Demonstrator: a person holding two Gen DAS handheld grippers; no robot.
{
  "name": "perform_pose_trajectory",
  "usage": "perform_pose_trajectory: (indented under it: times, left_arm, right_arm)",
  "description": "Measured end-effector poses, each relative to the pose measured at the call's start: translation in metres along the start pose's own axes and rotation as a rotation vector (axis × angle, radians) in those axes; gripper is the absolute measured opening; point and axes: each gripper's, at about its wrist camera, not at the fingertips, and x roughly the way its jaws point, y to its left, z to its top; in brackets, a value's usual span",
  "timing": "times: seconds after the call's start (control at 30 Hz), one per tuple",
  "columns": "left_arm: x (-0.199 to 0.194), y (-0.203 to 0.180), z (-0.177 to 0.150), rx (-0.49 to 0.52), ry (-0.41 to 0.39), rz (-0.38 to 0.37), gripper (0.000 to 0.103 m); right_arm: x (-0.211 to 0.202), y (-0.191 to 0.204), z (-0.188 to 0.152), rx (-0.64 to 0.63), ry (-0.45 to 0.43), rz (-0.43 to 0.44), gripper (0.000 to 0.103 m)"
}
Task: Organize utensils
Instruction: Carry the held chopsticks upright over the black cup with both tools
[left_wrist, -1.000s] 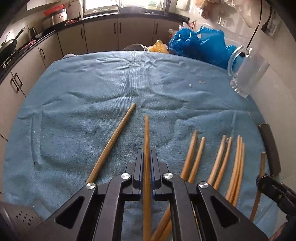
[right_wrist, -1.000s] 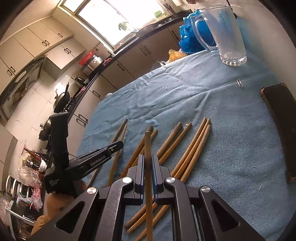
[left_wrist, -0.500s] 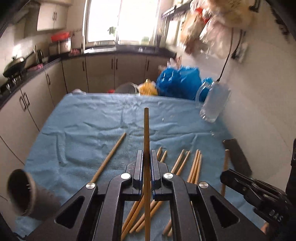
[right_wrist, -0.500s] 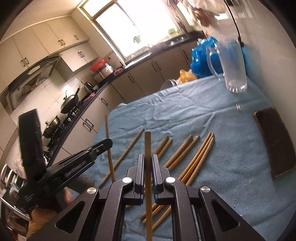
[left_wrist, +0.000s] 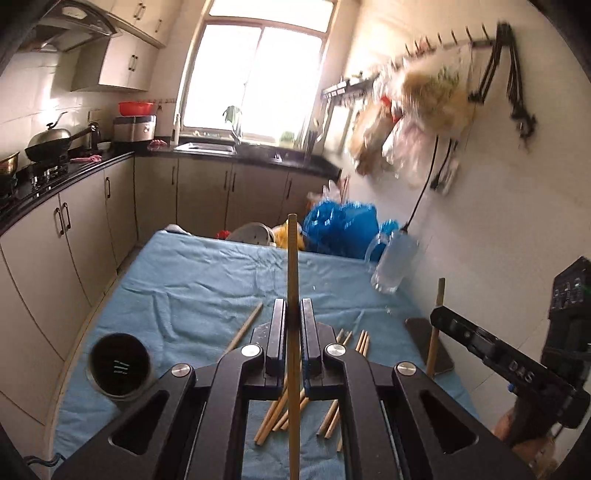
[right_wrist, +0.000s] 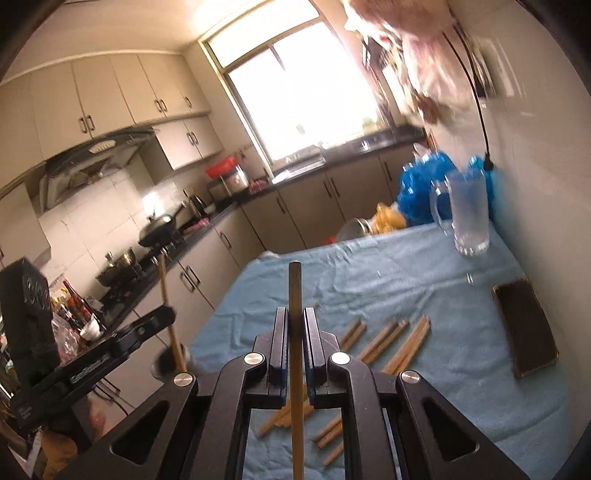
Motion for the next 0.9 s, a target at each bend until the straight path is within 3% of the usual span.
perform_pose_trajectory:
  times: [0.13, 0.23, 0.57, 0.77, 0.9]
  left_arm:
    - [-0.029, 0.03, 0.018, -0.052, -0.052, -0.018, 0.006]
    - [-0.045, 0.055, 0.035, -0.064, -0.101, 0.012, 0.006]
    - [-0.051, 0.136, 0.077, -0.133, -0.224, 0.114, 0.006]
    - [-0.025, 0.175, 0.08, -0.174, -0.21, 0.144, 0.006]
    - [0.001, 0.186, 0.069, -0.167, -0.161, 0.139, 0.006]
  right_arm:
    - [0.0, 0.032, 0.015, -0.026, -0.06, 0.04, 0.008]
    - [0.005, 0.058, 0.025, -0.048, -0.09, 0.081, 0.008]
    - [0.065, 0.142, 0.058, -0.059, -0.163, 0.235, 0.008]
    - [0.124, 0.177, 0.06, -0.015, -0.178, 0.314, 0.008]
    - [0.16, 0.188, 0.046, -0.029, -0.158, 0.293, 0.008]
